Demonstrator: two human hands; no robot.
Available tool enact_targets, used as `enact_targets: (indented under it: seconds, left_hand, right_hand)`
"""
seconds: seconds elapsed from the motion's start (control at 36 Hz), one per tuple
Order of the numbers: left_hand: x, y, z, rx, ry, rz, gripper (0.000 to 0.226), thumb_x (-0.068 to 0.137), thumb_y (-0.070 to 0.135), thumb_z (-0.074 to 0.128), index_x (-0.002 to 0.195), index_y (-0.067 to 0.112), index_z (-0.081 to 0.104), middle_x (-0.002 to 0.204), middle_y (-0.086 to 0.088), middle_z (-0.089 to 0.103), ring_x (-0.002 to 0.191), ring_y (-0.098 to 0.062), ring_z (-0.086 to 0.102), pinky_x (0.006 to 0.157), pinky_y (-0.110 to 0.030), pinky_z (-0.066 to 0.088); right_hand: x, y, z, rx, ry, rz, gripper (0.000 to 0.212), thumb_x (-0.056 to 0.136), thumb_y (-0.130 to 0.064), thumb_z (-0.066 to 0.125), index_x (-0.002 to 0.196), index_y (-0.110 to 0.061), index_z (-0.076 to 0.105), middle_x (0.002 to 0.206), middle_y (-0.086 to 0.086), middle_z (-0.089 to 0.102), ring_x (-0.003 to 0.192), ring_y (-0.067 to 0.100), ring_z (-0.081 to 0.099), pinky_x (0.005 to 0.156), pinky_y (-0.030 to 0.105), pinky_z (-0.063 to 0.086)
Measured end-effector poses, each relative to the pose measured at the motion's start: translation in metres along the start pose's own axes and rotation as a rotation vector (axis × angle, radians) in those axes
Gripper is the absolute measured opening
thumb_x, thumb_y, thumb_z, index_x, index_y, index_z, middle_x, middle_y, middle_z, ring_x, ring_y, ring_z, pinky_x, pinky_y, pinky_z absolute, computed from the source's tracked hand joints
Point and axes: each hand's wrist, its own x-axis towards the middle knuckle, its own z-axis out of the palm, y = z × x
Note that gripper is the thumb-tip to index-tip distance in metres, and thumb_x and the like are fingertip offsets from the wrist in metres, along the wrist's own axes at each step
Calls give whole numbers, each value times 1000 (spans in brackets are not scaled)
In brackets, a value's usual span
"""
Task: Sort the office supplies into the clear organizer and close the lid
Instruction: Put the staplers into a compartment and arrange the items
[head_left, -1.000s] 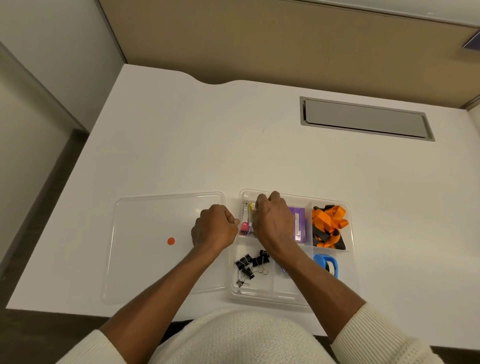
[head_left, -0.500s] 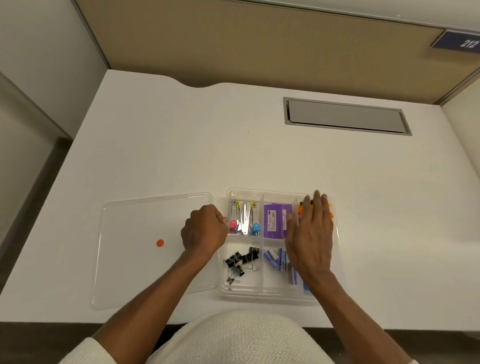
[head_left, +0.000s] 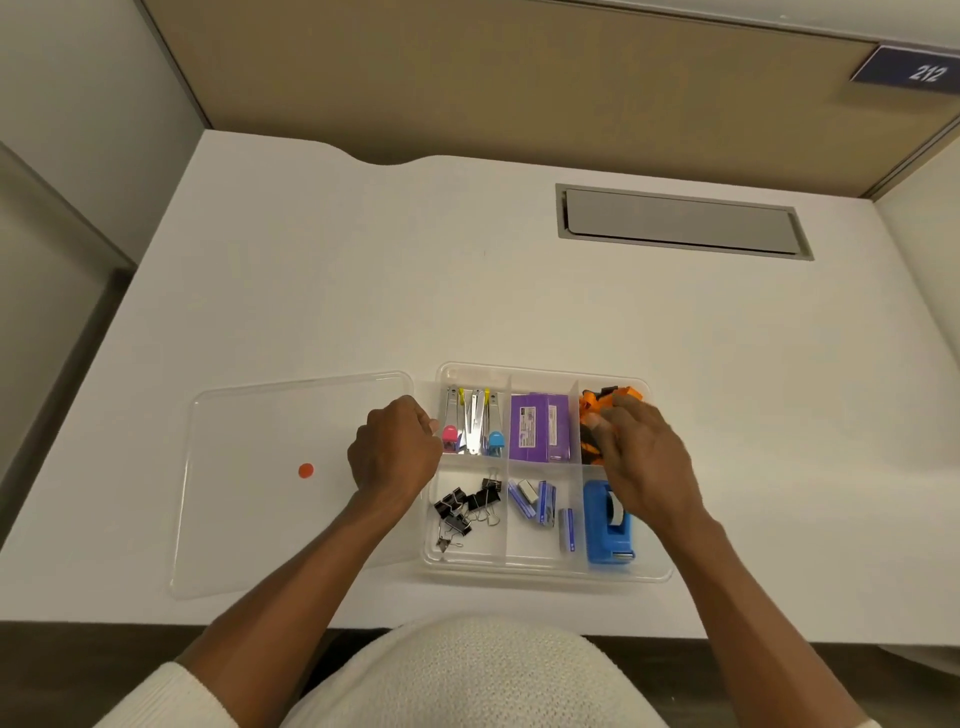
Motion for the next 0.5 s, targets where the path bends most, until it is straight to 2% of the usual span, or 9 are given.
enact_targets:
  seconds: [0.06, 0.11, 0.17, 0.25, 0.39, 0.5]
  left_hand:
    - [0, 0, 1, 2, 6, 0, 5, 91, 17, 66, 88, 20, 68, 97, 0, 78, 83, -27, 72, 70, -38, 59]
    - [0, 1, 1, 3, 11, -5, 4, 91, 17, 66, 88, 19, 68, 98, 0, 79, 83, -28, 73, 70, -38, 59]
    - [0, 1, 1, 4, 12, -8, 4, 91, 18, 67, 88, 19, 68, 98, 0, 79, 84, -28, 73, 71, -38, 60]
    - [1, 1, 1, 11, 7, -14, 5, 92, 20, 68, 86, 21, 67, 97, -1, 78, 84, -28, 73, 72, -40, 61]
    - [0, 2, 2, 42, -3, -15, 1, 91, 18, 69, 92, 19, 69, 100, -2, 77, 85, -27, 73, 73, -39, 61]
    - [-1, 4, 4, 52, -2, -20, 9, 90, 18, 72, 99, 15, 71, 100, -3, 76, 85, -26, 72, 70, -36, 59]
  right_hand:
    - [0, 2, -1, 18, -11, 48, 62, 103, -57, 28, 140, -16, 57, 149, 5, 56, 140, 22, 49, 112, 31, 40]
    - [0, 5, 4, 13, -93, 40, 66, 104, -55, 31, 157, -16, 38, 168, 5, 32, 158, 22, 23, 123, 31, 22]
    - [-2, 9, 10, 2, -179, -2, 73, 102, -58, 34, 162, -17, 24, 173, 3, 15, 161, 18, 6, 125, 31, 17]
    - [-7, 10, 20, -60, -259, -22, 90, 92, -71, 26, 165, -21, 7, 175, 1, -3, 161, 18, -8, 126, 32, 15]
    - [-7, 10, 26, -339, -342, -38, 97, 89, -77, 13, 165, -18, -3, 174, 8, -10, 159, 25, -17, 128, 36, 4]
    - [1, -2, 20, -428, -396, 3, 102, 85, -80, 7, 165, -18, -4, 173, 12, -6, 160, 32, -12, 131, 45, 10]
